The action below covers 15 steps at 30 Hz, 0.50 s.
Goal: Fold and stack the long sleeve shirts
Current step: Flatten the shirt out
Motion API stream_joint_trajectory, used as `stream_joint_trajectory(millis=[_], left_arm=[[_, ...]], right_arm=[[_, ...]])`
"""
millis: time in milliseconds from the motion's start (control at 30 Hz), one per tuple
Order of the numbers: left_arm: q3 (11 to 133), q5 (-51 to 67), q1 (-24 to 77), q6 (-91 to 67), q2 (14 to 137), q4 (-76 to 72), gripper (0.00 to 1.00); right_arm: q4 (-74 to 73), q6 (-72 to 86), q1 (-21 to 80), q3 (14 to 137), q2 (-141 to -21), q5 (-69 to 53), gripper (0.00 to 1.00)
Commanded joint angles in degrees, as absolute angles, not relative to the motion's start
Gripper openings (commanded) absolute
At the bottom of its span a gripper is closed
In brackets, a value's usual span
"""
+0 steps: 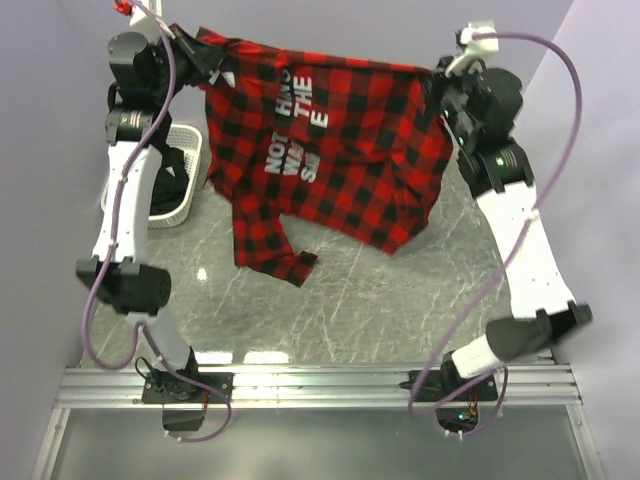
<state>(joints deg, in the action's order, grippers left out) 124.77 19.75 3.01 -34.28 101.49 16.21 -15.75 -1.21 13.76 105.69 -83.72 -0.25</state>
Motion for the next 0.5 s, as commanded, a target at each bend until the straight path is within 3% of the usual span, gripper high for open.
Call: stream_joint_trajectory(millis=[0,167,300,467], left_arm=[[137.4,14.7,-2.2,-36.8,105.3,11.7,0.00],[138.7,21.7,-4.6,-43.9,103.7,2.3,0.00],[131.2,25.7,-4.7,-43.3,96.6,-1.6,0.00],[111.5,25.9,-4.8,-42.2,85.4,-1.3,0.00]], right_arm=[[-14.6,-5.3,11.5,118.8,-87.2,9.7,0.00],[-10.1,-7.6,11.5,123.5,-84.7,12.2,0.00],[-1.8,-8.5,11.6,108.5,-74.6,11.8,0.00],[-1.0,-7.3,11.5,94.3,-63.6,10.1,0.00]])
